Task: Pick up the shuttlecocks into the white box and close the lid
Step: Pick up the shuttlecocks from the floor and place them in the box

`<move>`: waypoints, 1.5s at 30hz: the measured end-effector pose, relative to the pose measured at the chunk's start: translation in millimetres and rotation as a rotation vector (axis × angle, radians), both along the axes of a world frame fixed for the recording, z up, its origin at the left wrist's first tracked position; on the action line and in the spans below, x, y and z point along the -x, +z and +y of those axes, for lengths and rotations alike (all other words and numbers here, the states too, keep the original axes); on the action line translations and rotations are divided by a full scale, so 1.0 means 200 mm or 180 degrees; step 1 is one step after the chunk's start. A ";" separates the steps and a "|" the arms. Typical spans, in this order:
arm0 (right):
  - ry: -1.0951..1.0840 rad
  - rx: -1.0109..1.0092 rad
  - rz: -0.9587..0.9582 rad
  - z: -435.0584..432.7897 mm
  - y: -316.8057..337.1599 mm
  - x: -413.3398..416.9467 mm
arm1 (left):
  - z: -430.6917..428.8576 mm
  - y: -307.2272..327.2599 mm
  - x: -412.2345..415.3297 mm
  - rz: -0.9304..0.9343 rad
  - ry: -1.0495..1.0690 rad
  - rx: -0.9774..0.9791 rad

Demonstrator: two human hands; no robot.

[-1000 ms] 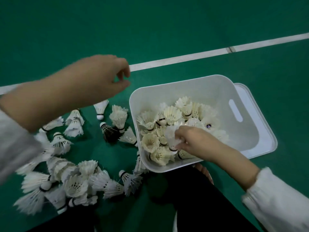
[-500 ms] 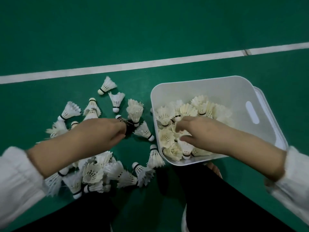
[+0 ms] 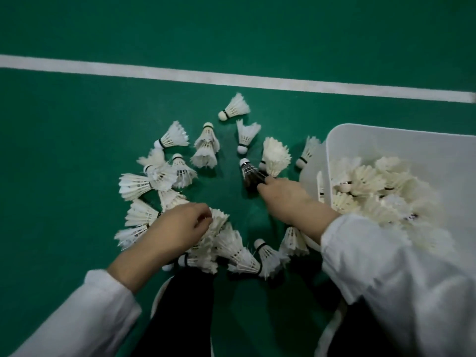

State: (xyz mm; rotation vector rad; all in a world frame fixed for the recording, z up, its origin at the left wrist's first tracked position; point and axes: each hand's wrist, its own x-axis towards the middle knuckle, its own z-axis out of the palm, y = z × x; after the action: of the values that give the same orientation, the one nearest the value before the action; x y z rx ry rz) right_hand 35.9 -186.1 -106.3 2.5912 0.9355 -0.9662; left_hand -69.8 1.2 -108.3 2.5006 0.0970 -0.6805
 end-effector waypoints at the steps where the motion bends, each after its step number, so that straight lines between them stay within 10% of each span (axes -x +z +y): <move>1: -0.0157 0.0099 -0.0010 0.01 -0.04 0.00 | -0.01 -0.02 0.02 0.0055 0.0114 0.0051; 17: -0.0458 0.0350 0.0023 0.04 -0.12 0.08 | -0.14 -0.26 0.12 -0.0035 -0.0057 -0.0182; 25: -0.1384 -0.1286 -0.0231 0.05 -0.02 0.23 | -0.12 -0.14 0.12 -0.0155 0.0474 0.0515; 33: -0.1622 -0.1537 -0.0054 0.03 -0.04 0.26 | 0.01 0.08 0.00 -0.0667 0.1399 0.1111; 38: -0.1608 -0.1509 0.0160 0.00 -0.06 0.27 | 0.01 0.01 -0.10 -0.1681 0.0225 0.0129; 45: -0.1480 -0.1461 0.0238 0.00 -0.08 0.30 | -0.08 -0.31 -0.07 -0.0531 -0.0357 -0.0611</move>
State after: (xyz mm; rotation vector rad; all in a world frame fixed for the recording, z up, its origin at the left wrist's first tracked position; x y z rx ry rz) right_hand -23.8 -186.0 -121.7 3.2800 0.6352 -1.0593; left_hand -56.6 -15.0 -170.7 2.7535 -0.0416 -0.5254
